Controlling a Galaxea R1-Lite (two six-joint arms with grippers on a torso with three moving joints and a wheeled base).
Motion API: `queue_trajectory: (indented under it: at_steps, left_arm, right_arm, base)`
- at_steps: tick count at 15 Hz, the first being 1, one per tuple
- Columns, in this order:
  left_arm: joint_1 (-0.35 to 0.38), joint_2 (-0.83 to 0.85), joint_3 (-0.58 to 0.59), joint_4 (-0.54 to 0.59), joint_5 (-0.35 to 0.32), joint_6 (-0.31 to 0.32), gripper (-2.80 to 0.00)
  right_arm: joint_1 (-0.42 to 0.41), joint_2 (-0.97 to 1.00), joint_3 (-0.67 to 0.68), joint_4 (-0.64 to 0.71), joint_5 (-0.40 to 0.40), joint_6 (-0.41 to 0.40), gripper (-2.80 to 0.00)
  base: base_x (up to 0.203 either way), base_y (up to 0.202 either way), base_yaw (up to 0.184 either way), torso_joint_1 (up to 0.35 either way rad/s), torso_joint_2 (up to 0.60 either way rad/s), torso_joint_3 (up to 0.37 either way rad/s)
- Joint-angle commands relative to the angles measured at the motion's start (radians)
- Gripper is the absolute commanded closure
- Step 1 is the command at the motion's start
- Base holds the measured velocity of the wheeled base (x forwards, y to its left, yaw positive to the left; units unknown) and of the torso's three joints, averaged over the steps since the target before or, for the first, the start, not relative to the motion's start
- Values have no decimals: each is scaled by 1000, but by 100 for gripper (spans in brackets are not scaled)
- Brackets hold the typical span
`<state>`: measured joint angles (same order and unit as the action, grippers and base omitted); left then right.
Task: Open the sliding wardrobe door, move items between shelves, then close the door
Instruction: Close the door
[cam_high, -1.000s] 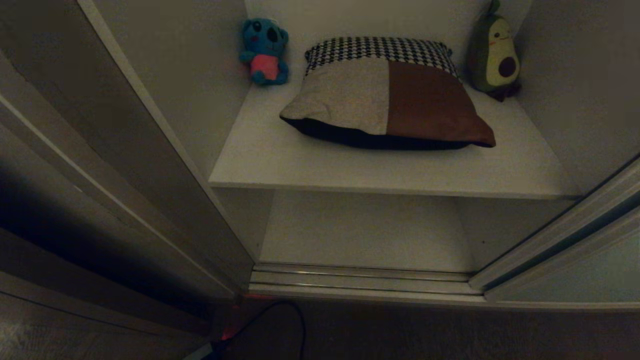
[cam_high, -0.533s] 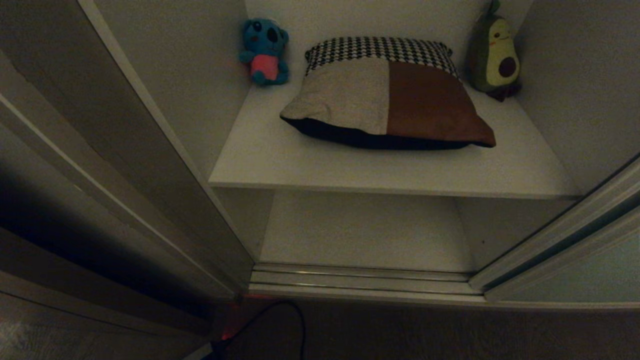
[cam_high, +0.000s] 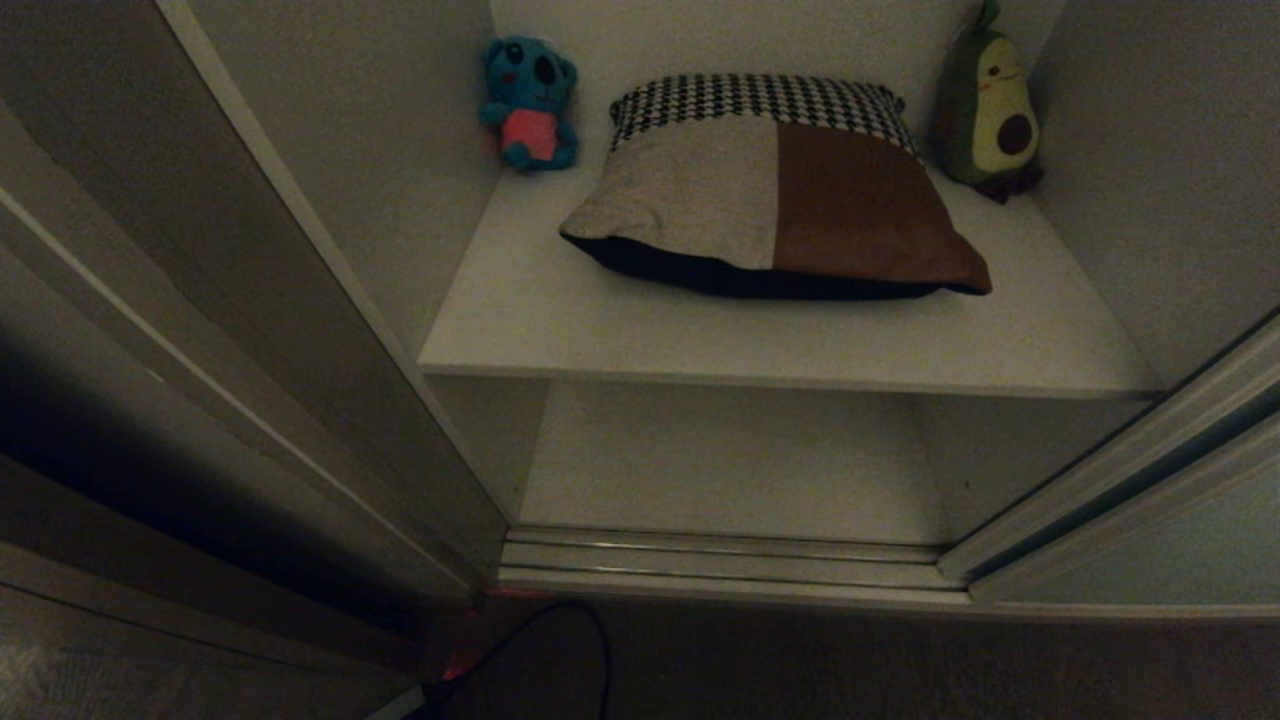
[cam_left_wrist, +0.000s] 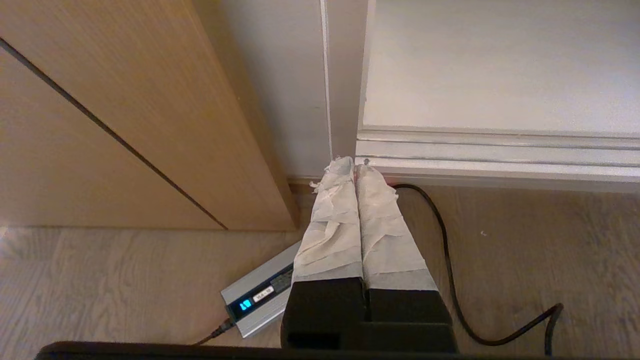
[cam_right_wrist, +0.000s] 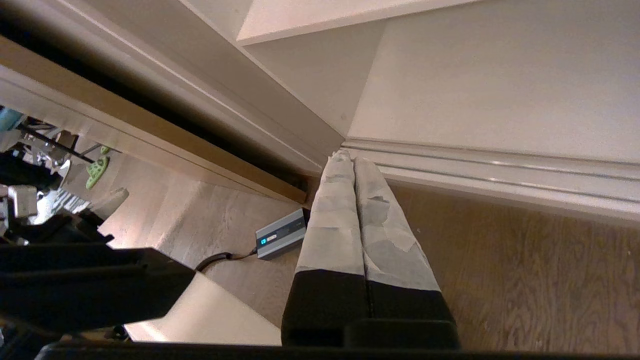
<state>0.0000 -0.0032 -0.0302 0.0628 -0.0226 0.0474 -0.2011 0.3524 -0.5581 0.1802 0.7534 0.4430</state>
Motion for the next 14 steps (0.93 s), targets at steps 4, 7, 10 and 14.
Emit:
queue_trajectory:
  at_steps: [4, 7, 10, 14]
  left_arm:
    - [0, 5, 0, 3, 0, 0, 0]
    - [0, 5, 1, 3, 0, 0, 0]
    - [0, 4, 0, 3, 0, 0, 0]
    - [0, 5, 0, 3, 0, 0, 0]
  right_arm:
    - [0, -66, -14, 38, 2, 4, 0]
    - [0, -74, -84, 76, -28, 2, 0]
    - [-7, -47, -199, 102, -133, 0, 0]
    - [-140, 59, -478, 203, -168, -7, 0]
  base:
    - [0, 0, 0, 0, 0, 0]
    - [0, 0, 0, 0, 0, 0]
    - [0, 0, 0, 0, 0, 0]
    - [0, 0, 0, 0, 0, 0]
